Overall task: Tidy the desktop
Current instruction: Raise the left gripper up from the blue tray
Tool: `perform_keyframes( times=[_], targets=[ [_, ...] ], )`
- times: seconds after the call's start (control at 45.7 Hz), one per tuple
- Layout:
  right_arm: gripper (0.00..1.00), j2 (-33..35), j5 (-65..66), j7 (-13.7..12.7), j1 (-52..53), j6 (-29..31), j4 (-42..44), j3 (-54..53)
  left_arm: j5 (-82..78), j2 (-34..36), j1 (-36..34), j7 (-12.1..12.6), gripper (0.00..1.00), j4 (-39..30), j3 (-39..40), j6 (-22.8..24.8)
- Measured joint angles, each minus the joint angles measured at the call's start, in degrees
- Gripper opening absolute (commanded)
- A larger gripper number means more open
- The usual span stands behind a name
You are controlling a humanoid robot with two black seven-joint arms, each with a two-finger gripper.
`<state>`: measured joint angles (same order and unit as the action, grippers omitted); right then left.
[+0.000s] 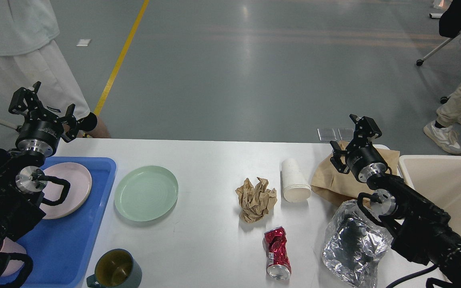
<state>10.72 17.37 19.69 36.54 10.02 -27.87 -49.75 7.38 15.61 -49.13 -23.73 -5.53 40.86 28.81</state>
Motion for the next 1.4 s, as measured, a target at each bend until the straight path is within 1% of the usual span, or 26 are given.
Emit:
perform_keyframes(
  times=[0.328, 0.7, 0.919, 1.182, 1.401],
  targets=[
    [1.00, 0.0, 0.0, 0.0, 0.0, 0.0, 0.0, 0.0, 0.1, -0.3, -0.2, 0.0, 0.97, 0.0, 0.0, 0.0],
    [1.00, 0.0, 0.0, 0.0, 0.0, 0.0, 0.0, 0.0, -0.8, -0.5, -0.3, 1.0, 0.97, 0.1, -0.7, -0.7],
    [1.00, 0.0, 0.0, 0.0, 0.0, 0.0, 0.0, 0.0, -1.6, -0.6, -1.9, 1.3, 0.97, -0.1, -9.9, -1.0],
    [1.00, 0.0, 0.0, 0.0, 0.0, 0.0, 0.0, 0.0, -1.6, -0.1, -2.2, 1.2, 0.97, -0.1, -17.8, -0.7],
    [1.00, 0.0, 0.0, 0.0, 0.0, 0.0, 0.0, 0.0, -1.5, -0.1, -3.9, 1.3, 0.97, -0.1, -27.1, -2.2]
  ],
)
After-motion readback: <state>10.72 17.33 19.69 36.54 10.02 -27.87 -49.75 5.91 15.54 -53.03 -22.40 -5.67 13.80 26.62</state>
